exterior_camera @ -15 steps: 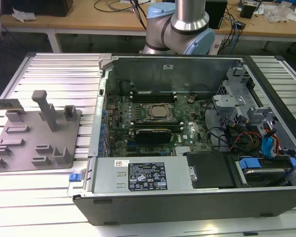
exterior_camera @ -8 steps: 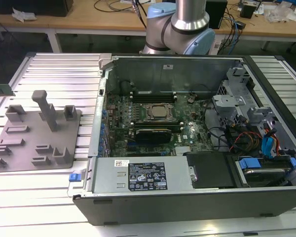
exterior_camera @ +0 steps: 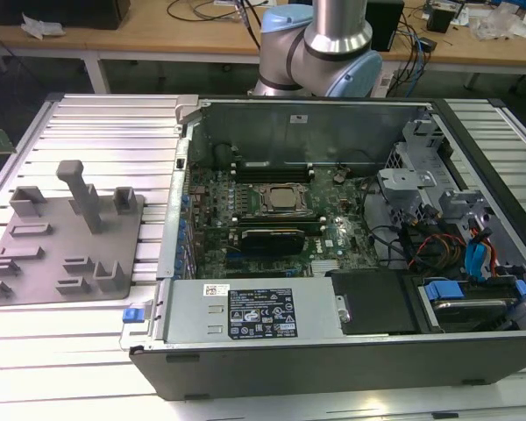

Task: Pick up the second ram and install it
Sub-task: 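Pick up the second ram and move it above second insertion slot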

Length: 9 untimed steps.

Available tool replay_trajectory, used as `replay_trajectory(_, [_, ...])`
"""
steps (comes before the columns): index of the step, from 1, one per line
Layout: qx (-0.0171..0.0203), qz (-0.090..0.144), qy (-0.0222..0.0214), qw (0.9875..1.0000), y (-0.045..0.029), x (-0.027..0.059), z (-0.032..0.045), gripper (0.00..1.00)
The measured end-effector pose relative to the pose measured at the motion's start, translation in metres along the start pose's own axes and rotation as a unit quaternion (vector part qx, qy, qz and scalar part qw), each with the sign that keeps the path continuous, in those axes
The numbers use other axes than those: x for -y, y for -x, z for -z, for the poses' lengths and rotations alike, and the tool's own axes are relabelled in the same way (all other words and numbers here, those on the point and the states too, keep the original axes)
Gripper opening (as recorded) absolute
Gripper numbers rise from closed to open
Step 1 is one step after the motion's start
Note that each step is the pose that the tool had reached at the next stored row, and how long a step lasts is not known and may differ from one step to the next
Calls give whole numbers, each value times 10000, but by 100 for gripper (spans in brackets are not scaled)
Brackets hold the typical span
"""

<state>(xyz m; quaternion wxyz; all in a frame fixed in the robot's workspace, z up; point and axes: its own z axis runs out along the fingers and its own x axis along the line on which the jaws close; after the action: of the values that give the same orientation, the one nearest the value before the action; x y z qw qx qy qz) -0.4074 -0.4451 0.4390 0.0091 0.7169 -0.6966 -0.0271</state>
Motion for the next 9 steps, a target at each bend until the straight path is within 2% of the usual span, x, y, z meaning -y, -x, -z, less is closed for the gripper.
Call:
replay_trajectory(4, [0, 0, 1, 10000, 0, 6, 2, 10])
replay_trajectory(9, [0, 0, 7, 10000, -5, 173, 9, 10])
